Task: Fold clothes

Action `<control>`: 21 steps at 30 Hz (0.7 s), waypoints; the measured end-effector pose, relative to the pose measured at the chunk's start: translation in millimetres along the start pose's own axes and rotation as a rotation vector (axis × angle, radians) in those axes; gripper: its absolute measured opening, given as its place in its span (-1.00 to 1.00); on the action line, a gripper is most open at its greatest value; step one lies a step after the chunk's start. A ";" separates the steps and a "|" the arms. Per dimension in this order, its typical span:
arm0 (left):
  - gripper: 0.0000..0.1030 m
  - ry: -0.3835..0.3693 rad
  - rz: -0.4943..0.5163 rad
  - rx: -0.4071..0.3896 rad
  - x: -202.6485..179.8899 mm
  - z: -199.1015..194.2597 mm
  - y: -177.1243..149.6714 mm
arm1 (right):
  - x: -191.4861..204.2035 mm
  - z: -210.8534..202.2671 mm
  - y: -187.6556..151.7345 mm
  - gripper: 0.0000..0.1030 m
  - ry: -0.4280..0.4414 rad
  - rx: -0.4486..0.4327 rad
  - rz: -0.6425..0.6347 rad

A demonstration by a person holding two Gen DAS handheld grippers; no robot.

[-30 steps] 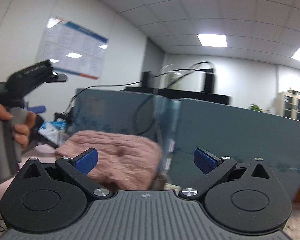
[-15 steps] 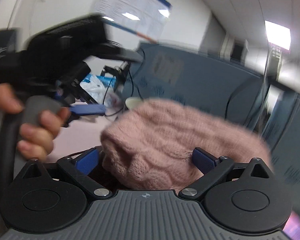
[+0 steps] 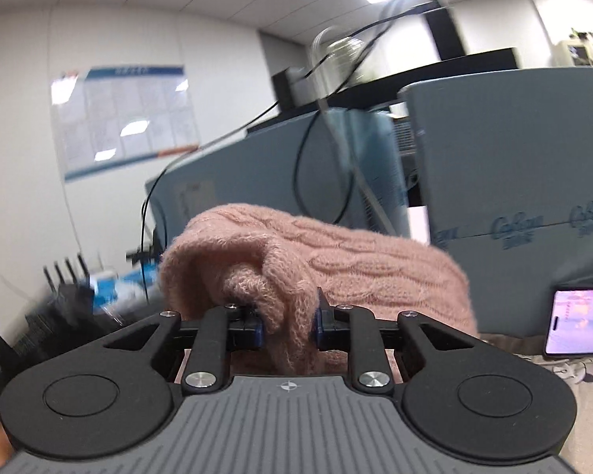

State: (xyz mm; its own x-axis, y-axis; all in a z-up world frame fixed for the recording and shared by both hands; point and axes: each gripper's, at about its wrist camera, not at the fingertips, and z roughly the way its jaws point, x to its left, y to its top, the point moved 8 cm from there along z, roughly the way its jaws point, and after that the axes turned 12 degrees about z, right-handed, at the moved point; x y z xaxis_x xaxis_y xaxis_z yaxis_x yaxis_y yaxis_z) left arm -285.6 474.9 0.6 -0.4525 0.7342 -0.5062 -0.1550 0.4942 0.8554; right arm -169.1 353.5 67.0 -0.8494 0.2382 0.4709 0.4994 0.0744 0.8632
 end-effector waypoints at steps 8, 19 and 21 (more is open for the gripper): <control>-0.62 0.209 0.399 -0.027 -33.5 -1.0 -11.0 | -11.4 -41.7 44.1 -0.63 0.099 -0.110 0.145; -0.65 0.069 0.548 -0.213 -126.9 -38.2 -17.4 | -76.9 -174.0 112.4 -0.66 0.071 -0.330 0.207; -0.65 0.023 0.595 -0.178 -156.7 -31.3 -36.7 | -99.2 -201.5 118.3 -0.66 0.016 -0.369 0.195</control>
State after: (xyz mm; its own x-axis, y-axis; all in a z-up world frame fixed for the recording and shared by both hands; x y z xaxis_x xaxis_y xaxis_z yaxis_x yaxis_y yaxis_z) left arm -236.5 327.2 52.0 -0.5248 0.8488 0.0643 -0.0131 -0.0836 0.9964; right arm -60.2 143.5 159.1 -0.7490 0.1978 0.6324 0.5591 -0.3235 0.7634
